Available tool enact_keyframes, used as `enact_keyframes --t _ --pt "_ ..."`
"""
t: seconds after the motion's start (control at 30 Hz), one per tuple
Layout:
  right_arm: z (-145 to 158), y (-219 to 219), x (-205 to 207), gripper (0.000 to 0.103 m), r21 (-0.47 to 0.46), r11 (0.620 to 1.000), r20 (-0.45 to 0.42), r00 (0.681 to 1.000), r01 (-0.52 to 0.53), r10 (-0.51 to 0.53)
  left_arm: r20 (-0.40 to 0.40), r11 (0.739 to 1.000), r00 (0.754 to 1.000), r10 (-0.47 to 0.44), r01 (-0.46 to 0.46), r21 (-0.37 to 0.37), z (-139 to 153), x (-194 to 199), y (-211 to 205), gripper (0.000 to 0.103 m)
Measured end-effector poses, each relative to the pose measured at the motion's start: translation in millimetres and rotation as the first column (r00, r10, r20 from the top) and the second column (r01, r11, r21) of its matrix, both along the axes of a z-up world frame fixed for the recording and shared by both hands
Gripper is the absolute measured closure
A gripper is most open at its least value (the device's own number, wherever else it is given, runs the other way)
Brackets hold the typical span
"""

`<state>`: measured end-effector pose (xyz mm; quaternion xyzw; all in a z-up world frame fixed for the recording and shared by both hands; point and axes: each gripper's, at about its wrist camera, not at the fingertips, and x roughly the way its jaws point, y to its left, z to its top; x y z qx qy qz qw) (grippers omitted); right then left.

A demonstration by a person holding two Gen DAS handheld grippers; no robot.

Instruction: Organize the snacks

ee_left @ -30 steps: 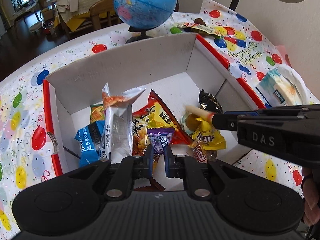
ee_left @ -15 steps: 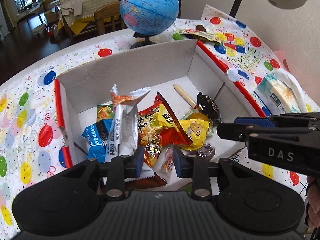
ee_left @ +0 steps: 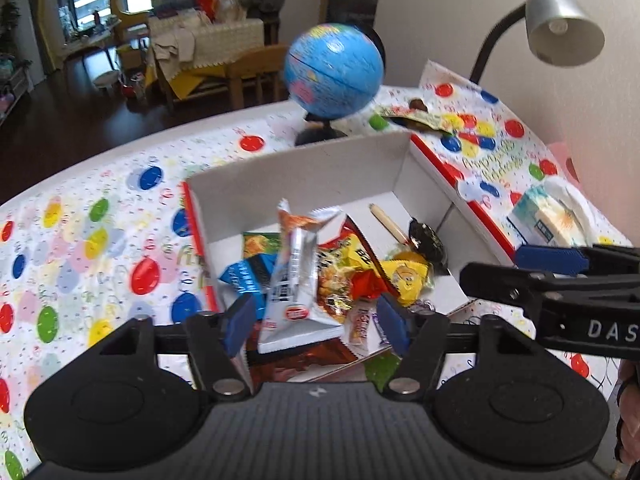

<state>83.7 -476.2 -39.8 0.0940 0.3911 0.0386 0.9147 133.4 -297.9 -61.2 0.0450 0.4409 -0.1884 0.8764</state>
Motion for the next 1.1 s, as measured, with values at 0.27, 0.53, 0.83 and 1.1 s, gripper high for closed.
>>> enact_keyframes --t 0.27,0.53,0.83,1.1 --pt "16.0 14.6 -21.4 0.01 -0.009 1.0 0.071 0.997 -0.005 0.005 0.047 0.999 0.998 0.04 -0.038 -0.038 22.8 -18.2 27.1 0.024" --pt "26.3 18.9 -36.8 0.0 0.002 1.0 0.117 0.993 0.0 0.0 0.084 0.997 0.995 0.051 -0.046 -0.06 38.6 -33.2 37.4 0.022" --pt "29.6 20.0 -51.0 0.0 0.038 0.999 0.145 0.989 0.023 -0.028 0.06 0.995 0.997 0.057 -0.051 -0.086 35.4 -43.7 43.6 0.019" --pt "27.3 19.6 -58.8 0.0 0.018 0.998 0.146 0.988 0.052 -0.055 0.046 0.994 0.996 0.077 -0.073 -0.085 31.8 -48.6 48.7 0.019"
